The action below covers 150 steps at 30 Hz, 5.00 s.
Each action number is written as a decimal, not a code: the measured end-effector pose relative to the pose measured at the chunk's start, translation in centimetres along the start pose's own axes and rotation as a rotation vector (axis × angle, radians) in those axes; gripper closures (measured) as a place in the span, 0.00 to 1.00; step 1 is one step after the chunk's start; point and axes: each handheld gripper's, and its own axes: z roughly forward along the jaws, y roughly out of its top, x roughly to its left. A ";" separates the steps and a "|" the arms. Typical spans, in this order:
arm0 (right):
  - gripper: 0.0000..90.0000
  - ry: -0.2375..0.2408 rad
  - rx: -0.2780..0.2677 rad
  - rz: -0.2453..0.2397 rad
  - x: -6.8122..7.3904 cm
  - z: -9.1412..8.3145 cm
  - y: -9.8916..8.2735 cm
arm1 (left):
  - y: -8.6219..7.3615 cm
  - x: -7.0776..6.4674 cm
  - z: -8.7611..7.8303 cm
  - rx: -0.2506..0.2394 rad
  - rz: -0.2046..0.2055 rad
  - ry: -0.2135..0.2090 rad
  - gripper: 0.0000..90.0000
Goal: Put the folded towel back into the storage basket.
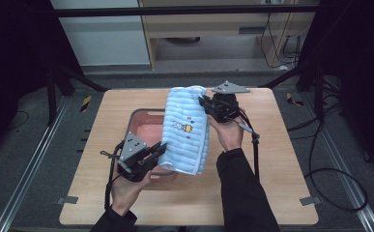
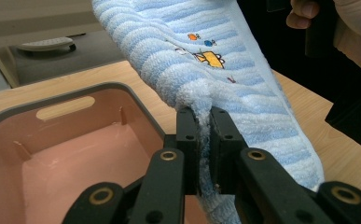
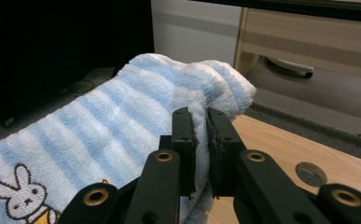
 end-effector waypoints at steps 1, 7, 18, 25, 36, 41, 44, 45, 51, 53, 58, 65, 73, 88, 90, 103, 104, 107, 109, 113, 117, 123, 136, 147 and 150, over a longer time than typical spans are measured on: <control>0.92 0.002 -0.001 -0.002 0.1 0.1 0.1 | 0.0 0.2 -0.1 0.000 -0.001 0.003 0.93; 0.92 0.015 -0.010 -0.008 0.9 1.4 0.7 | -0.1 1.3 -0.6 -0.001 -0.013 0.021 0.93; 0.92 0.044 0.004 -0.006 2.4 4.1 1.0 | -0.6 3.5 -1.4 -0.007 -0.047 0.051 0.93; 0.92 0.065 0.000 -0.007 3.4 5.6 1.4 | -0.8 4.7 -2.1 -0.015 -0.060 0.072 0.93; 0.92 0.091 -0.009 -0.008 4.6 8.2 1.5 | -1.7 6.8 -2.1 0.000 -0.090 0.121 0.93; 0.92 0.097 0.003 -0.008 4.9 9.3 1.2 | -2.1 7.5 -1.8 0.018 -0.101 0.138 0.93; 0.92 0.096 0.009 -0.016 4.9 10.0 1.0 | -2.4 7.7 -1.4 0.033 -0.104 0.147 0.93; 0.92 0.096 0.011 -0.016 4.9 10.1 0.9 | -2.6 7.8 -1.3 0.038 -0.101 0.156 0.93; 0.92 0.095 0.028 -0.022 5.0 11.2 0.2 | -3.2 8.1 -0.4 0.071 -0.097 0.161 0.93; 0.92 0.096 0.037 -0.022 5.1 11.5 -0.1 | -3.5 8.2 -0.2 0.080 -0.101 0.162 0.93; 0.92 0.097 0.051 -0.024 5.1 12.0 -1.1 | -4.1 8.2 0.1 0.109 -0.093 0.157 0.93; 0.92 0.099 0.072 -0.021 5.0 12.5 -2.3 | -4.7 8.1 0.5 0.135 -0.081 0.157 0.93; 0.92 0.105 0.096 -0.015 5.1 13.2 -3.4 | -5.4 8.1 0.9 0.159 -0.083 0.160 0.93; 0.92 0.104 0.134 -0.015 5.2 14.4 -5.6 | -6.9 8.1 1.9 0.216 -0.075 0.178 0.93; 0.92 0.103 0.138 -0.014 5.2 14.4 -5.9 | -7.1 8.2 2.0 0.222 -0.078 0.181 0.93; 0.91 0.095 0.179 -0.010 5.1 15.2 -7.4 | -7.7 8.2 2.5 0.254 -0.081 0.185 0.93; 0.91 0.095 0.184 -0.006 5.2 15.3 -7.5 | -7.7 8.2 2.5 0.255 -0.079 0.188 0.93; 0.90 0.093 0.194 -0.013 5.2 15.4 -7.7 | -7.8 8.3 2.6 0.264 -0.081 0.190 0.93; 0.90 0.092 0.200 -0.020 5.2 15.5 -7.8 | -7.9 8.4 2.7 0.271 -0.088 0.194 0.92; 0.85 0.090 0.218 -0.030 5.4 15.6 -8.0 | -8.1 8.7 3.0 0.296 -0.099 0.202 0.90; 0.73 0.089 0.236 -0.038 5.3 15.6 -8.0 | -8.2 9.0 3.0 0.295 -0.121 0.218 0.81; 0.66 0.065 0.205 -0.045 5.0 14.6 -7.5 | -7.6 9.5 2.3 0.247 -0.131 0.226 0.64; 0.41 0.063 0.078 0.028 2.8 8.8 -5.9 | -5.9 9.4 0.0 0.121 -0.083 0.185 0.40; 0.28 0.031 0.046 0.060 -0.3 2.7 -7.6 | -6.1 10.7 -1.2 0.098 -0.090 0.179 0.31; 0.27 0.013 0.056 0.070 -1.6 1.2 -8.7 | -6.4 11.3 -1.4 0.096 -0.071 0.192 0.28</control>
